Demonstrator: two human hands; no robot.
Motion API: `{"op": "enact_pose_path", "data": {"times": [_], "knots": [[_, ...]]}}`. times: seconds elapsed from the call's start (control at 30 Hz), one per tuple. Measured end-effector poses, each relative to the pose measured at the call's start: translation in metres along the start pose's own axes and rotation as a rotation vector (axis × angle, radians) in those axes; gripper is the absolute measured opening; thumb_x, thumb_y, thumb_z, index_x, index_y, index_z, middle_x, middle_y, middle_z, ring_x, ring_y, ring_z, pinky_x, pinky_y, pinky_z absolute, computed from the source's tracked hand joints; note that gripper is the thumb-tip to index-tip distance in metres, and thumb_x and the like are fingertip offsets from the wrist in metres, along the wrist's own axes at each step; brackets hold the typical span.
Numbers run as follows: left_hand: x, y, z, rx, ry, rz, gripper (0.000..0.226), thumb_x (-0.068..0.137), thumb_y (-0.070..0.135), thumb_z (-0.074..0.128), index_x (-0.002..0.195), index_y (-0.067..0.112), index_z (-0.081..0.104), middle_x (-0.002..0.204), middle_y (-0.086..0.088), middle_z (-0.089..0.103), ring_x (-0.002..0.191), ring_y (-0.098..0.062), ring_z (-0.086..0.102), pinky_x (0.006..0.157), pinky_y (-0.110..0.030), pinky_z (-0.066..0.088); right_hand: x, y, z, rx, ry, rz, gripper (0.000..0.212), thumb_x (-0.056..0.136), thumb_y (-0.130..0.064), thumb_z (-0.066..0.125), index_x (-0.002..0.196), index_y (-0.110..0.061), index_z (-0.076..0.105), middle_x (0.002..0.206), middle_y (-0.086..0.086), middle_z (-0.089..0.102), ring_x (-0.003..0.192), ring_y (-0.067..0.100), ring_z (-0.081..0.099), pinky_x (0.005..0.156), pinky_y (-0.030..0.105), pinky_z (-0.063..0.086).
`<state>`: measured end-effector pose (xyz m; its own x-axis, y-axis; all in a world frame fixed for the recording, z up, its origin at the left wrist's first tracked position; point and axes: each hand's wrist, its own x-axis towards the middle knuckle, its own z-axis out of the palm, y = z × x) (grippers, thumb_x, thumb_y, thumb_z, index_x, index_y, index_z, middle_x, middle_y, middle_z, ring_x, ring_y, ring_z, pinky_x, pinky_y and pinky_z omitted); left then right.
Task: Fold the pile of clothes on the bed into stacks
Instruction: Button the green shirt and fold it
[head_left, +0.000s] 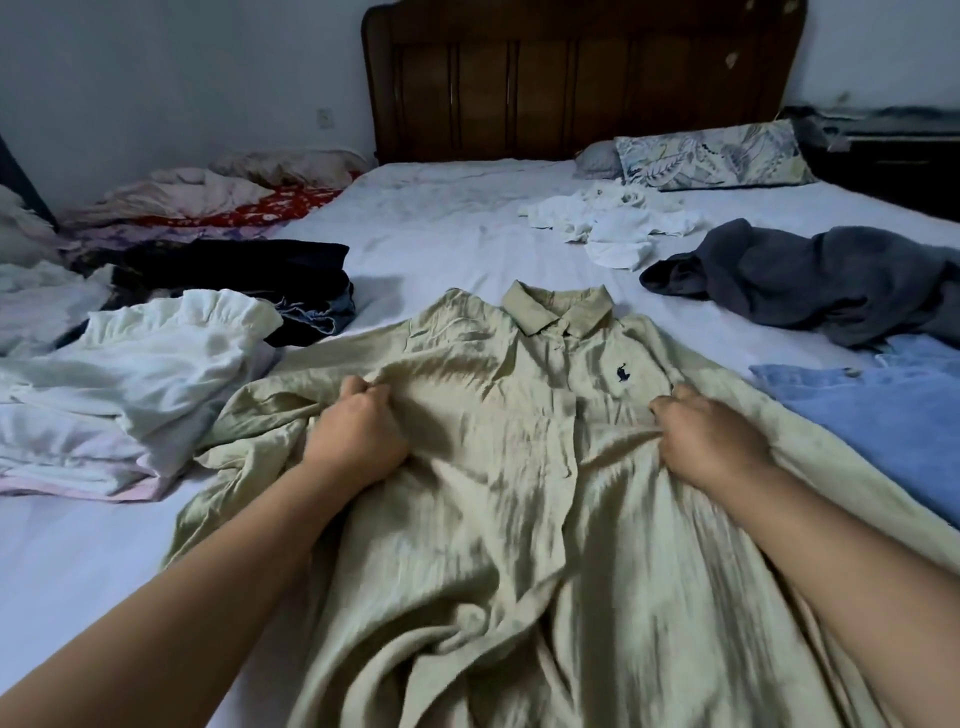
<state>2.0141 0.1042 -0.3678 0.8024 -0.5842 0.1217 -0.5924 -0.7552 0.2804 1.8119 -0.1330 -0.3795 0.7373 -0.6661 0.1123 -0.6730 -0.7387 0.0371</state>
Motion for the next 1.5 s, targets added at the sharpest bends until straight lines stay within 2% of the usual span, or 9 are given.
{"op": "enact_pose_path", "data": {"times": [0.13, 0.27, 0.4, 0.5, 0.67, 0.77, 1.07, 1.3, 1.5], "knots": [[0.007, -0.016, -0.009, 0.190, -0.053, -0.054, 0.074, 0.083, 0.039, 0.058, 0.145, 0.016, 0.023, 0.142, -0.007, 0.029, 0.117, -0.032, 0.052, 0.083, -0.037, 0.046, 0.015, 0.016, -0.010, -0.208, 0.049, -0.027, 0.044, 0.091, -0.003, 0.039, 0.134, -0.011, 0.040, 0.132, 0.011, 0.037, 0.111, 0.029, 0.055, 0.076, 0.035, 0.045], [0.008, -0.020, -0.014, 0.355, -0.173, 0.037, 0.062, 0.087, 0.051, 0.045, 0.144, 0.029, 0.030, 0.141, -0.002, 0.033, 0.123, -0.026, 0.046, 0.092, -0.036, 0.044, 0.026, 0.020, -0.009, -0.239, -0.073, -0.010, 0.044, 0.089, -0.018, 0.045, 0.132, -0.028, 0.049, 0.131, 0.003, 0.044, 0.123, 0.024, 0.042, 0.095, 0.035, 0.036], [0.018, 0.005, -0.027, 0.268, 0.011, 0.106, 0.058, 0.086, 0.057, 0.048, 0.140, 0.037, 0.039, 0.153, 0.001, 0.024, 0.138, -0.023, 0.025, 0.108, -0.037, 0.027, 0.034, 0.004, -0.027, -0.143, 0.085, 0.019, 0.036, 0.095, -0.037, 0.037, 0.126, -0.026, 0.054, 0.136, 0.005, 0.045, 0.125, 0.025, 0.035, 0.098, 0.039, 0.027], [0.034, 0.045, -0.011, 0.117, 0.062, 0.249, 0.055, 0.094, 0.054, 0.038, 0.145, 0.035, 0.031, 0.159, 0.002, 0.010, 0.145, -0.020, 0.009, 0.116, -0.040, 0.010, 0.036, -0.010, -0.023, 0.066, 0.031, -0.021, 0.055, 0.095, -0.058, 0.028, 0.144, -0.033, 0.031, 0.157, 0.004, 0.017, 0.142, 0.028, 0.012, 0.113, 0.048, 0.009], [0.072, 0.068, 0.044, 0.171, -0.280, 0.215, 0.073, 0.081, 0.080, 0.023, 0.146, 0.048, 0.009, 0.158, 0.007, -0.013, 0.143, -0.030, -0.019, 0.107, -0.061, -0.016, 0.041, -0.022, 0.020, 0.180, -0.236, 0.048, 0.069, 0.086, -0.074, 0.013, 0.147, -0.045, 0.000, 0.157, -0.001, -0.018, 0.140, 0.033, -0.026, 0.108, 0.061, -0.015], [0.092, 0.062, 0.062, 0.136, -0.358, 0.100, 0.091, 0.069, 0.090, 0.023, 0.146, 0.048, 0.002, 0.157, 0.007, -0.016, 0.141, -0.035, -0.021, 0.104, -0.068, -0.014, 0.049, -0.023, 0.036, 0.167, -0.243, 0.074, 0.072, 0.082, -0.077, 0.005, 0.146, -0.047, -0.002, 0.158, -0.002, -0.016, 0.141, 0.031, -0.024, 0.109, 0.060, -0.014], [0.094, 0.068, 0.062, 0.244, -0.393, 0.074, 0.089, 0.073, 0.087, 0.012, 0.143, 0.043, -0.019, 0.153, 0.001, -0.029, 0.137, -0.037, -0.030, 0.101, -0.070, -0.012, 0.051, -0.026, 0.041, 0.086, -0.189, 0.107, 0.088, 0.065, -0.078, -0.022, 0.146, -0.046, -0.008, 0.158, -0.005, -0.015, 0.142, 0.026, -0.023, 0.112, 0.055, -0.011], [0.103, 0.070, 0.059, 0.312, -0.523, 0.088, 0.086, 0.073, 0.085, 0.003, 0.138, 0.041, -0.030, 0.151, -0.002, -0.035, 0.136, -0.039, -0.031, 0.100, -0.074, -0.008, 0.051, -0.028, 0.036, 0.107, -0.242, 0.133, 0.082, 0.072, -0.077, -0.011, 0.146, -0.044, -0.008, 0.158, -0.006, -0.014, 0.141, 0.022, -0.026, 0.109, 0.050, -0.019], [0.106, 0.072, 0.062, 0.344, -0.571, 0.078, 0.084, 0.073, 0.084, 0.001, 0.135, 0.040, -0.035, 0.149, -0.003, -0.038, 0.135, -0.041, -0.033, 0.101, -0.074, -0.007, 0.051, -0.027, 0.038, 0.168, -0.210, 0.136, 0.075, 0.082, -0.076, 0.004, 0.148, -0.041, 0.012, 0.159, -0.001, 0.006, 0.145, 0.026, -0.010, 0.110, 0.050, -0.015]]}}
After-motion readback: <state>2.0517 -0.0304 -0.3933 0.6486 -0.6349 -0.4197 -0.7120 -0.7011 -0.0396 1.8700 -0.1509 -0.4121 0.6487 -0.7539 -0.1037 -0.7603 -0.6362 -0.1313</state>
